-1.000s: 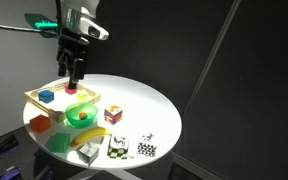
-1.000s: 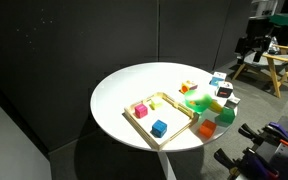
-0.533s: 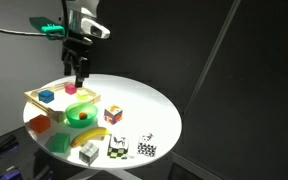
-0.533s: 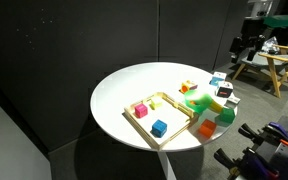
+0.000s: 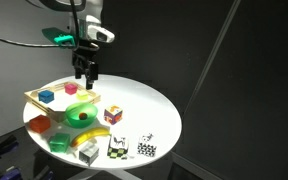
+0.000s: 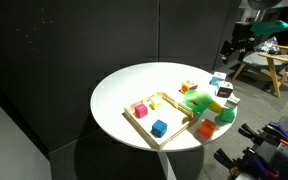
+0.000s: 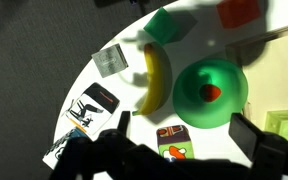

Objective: Pick up the block with a house image on top and put it in the wooden tray

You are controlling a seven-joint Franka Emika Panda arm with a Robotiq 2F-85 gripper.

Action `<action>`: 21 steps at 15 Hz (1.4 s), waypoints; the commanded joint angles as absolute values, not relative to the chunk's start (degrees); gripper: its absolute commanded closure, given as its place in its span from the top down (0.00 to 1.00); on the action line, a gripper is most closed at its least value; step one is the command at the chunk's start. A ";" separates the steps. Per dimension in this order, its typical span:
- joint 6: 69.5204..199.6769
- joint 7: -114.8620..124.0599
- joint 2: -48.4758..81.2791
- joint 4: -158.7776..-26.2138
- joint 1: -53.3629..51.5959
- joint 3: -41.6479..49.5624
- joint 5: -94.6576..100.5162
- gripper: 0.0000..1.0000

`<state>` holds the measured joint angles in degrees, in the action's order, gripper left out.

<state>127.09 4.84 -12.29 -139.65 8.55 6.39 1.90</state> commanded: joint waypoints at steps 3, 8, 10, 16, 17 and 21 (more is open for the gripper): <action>126.30 10.26 -6.14 -134.65 9.34 6.42 4.86 1.00; 126.33 10.82 -0.73 -131.30 8.99 7.02 5.39 1.00; 126.73 10.72 1.59 -129.87 8.82 7.18 5.66 1.00; 128.45 10.31 8.27 -125.09 8.41 7.69 6.22 1.00; 128.86 10.08 9.16 -124.36 8.34 7.73 6.06 1.00; 129.74 9.75 13.07 -120.32 7.99 7.74 5.46 1.00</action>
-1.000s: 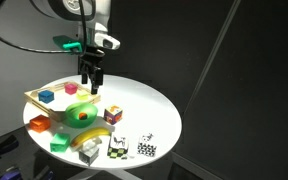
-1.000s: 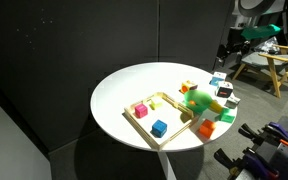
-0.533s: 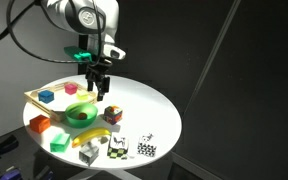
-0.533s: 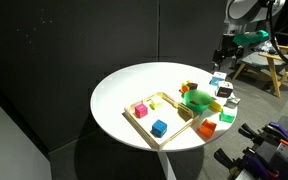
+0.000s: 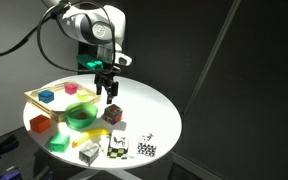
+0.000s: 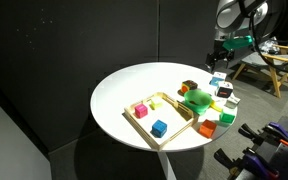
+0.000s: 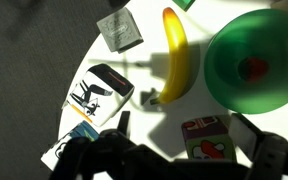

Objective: Pick up the block with a house image on top and put it in the wooden tray

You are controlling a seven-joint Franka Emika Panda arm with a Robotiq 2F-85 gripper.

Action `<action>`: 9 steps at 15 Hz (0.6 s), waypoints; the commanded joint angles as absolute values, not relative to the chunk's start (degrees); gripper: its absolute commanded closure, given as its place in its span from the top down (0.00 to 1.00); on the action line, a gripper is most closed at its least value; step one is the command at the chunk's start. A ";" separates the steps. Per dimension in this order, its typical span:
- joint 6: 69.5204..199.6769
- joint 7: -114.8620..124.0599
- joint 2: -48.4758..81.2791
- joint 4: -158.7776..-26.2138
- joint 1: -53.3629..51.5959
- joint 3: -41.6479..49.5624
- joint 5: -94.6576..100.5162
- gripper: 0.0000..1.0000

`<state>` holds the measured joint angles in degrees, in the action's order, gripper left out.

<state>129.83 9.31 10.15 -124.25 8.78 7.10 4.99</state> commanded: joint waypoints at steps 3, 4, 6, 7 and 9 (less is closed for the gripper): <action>129.09 9.73 15.84 -116.80 7.63 7.70 5.22 1.00; 128.86 9.65 16.78 -115.60 7.54 7.69 5.10 1.00; 128.54 9.50 18.77 -113.17 7.43 7.71 4.93 1.00; 128.37 9.36 19.79 -111.89 7.42 7.71 4.82 1.00; 128.00 9.18 21.65 -109.58 7.46 7.74 4.62 1.00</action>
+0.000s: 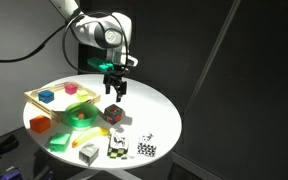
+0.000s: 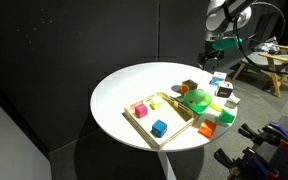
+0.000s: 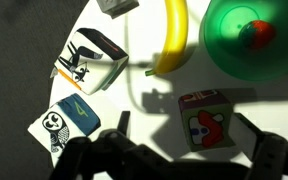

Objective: Pick up the block with a house image on top and put it in the wooden tray

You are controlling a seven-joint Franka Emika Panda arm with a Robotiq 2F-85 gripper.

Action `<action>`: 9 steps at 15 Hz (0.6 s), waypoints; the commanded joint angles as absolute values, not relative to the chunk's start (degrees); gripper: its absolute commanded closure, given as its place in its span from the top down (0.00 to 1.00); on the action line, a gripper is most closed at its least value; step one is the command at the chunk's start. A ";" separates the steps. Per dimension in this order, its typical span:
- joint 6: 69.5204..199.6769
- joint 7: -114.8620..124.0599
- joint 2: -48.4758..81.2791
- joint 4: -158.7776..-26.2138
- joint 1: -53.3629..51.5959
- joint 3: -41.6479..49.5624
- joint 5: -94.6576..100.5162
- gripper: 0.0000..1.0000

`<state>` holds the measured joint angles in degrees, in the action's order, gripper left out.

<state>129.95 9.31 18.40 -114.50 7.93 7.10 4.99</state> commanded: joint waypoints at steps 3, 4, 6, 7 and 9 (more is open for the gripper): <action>127.52 8.93 24.24 -106.58 7.59 7.75 4.36 1.00; 127.43 8.80 24.86 -105.88 7.62 7.75 4.31 1.00; 129.58 9.05 23.52 -108.80 7.38 7.82 4.64 1.00; 129.62 9.05 23.71 -108.85 7.37 7.83 4.64 1.00; 129.62 9.05 23.74 -108.93 7.35 7.82 4.64 1.00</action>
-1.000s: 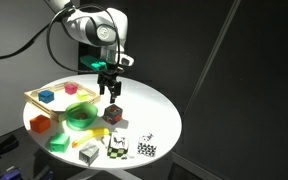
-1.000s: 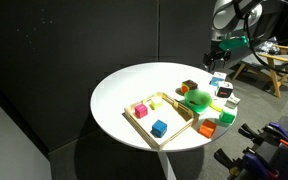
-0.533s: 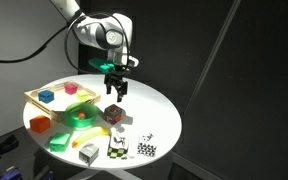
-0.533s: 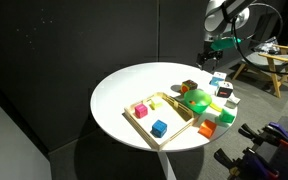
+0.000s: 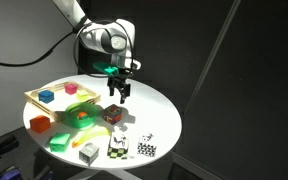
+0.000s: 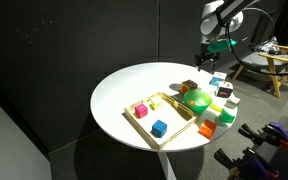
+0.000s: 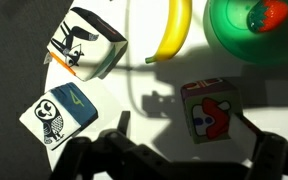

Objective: Pick up the block with a house image on top and put it in the wooden tray

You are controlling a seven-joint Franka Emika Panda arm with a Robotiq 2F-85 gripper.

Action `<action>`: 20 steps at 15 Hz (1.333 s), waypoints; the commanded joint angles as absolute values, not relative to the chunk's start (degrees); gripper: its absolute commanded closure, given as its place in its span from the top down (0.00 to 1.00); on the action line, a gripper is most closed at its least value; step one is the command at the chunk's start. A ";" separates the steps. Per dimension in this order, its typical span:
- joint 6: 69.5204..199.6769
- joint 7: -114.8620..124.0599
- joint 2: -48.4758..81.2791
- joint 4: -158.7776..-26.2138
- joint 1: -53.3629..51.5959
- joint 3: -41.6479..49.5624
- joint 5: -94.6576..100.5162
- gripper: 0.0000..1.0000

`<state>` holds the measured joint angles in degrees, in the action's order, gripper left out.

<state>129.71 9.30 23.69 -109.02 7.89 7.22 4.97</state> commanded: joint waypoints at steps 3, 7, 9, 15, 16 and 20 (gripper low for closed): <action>129.62 9.05 23.74 -108.93 7.33 7.83 4.65 1.00; 129.62 9.05 23.74 -108.93 7.31 7.84 4.65 1.00; 130.44 8.80 23.78 -109.02 7.39 7.64 4.30 1.00; 132.92 7.69 24.59 -108.22 7.66 6.90 2.34 1.00; 133.27 7.37 24.85 -108.00 7.76 6.72 1.73 1.00; 134.80 6.00 26.06 -107.15 8.02 6.11 -0.64 1.00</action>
